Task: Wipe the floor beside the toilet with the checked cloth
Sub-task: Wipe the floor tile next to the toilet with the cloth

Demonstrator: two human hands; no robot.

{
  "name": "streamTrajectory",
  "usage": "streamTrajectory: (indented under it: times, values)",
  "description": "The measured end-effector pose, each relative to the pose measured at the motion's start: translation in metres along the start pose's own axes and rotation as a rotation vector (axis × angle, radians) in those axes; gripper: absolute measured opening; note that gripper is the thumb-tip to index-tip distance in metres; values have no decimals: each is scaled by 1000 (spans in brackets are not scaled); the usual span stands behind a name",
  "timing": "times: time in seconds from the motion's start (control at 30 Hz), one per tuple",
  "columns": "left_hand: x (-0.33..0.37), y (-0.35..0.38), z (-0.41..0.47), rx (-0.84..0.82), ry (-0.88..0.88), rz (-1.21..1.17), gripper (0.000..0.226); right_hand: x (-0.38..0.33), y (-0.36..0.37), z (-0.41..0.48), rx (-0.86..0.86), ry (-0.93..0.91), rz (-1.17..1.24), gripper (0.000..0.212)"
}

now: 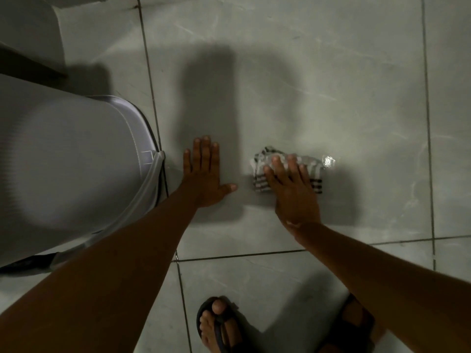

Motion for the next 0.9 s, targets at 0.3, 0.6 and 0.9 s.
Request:
streamTrajectory:
  times: [0.3, 0.6, 0.9]
  values:
    - [1, 0, -1, 2, 3, -2, 115, 12, 33, -77, -80, -221, -87, 88]
    - [0, 1, 2, 11, -14, 15, 115, 84, -6, 0, 69, 263, -102, 61]
    - [2, -2, 0, 7, -32, 35, 113, 60, 21, -97, -36, -60, -41, 88]
Point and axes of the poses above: each hand's wrist, its own z-axis towards the middle knuckle, its own y-axis out of the palm, x = y × z, the point moved 9 cm from there along z, towards the middle knuckle, and after that the axes turned 1 degree about -y, right-handed, at the moved point
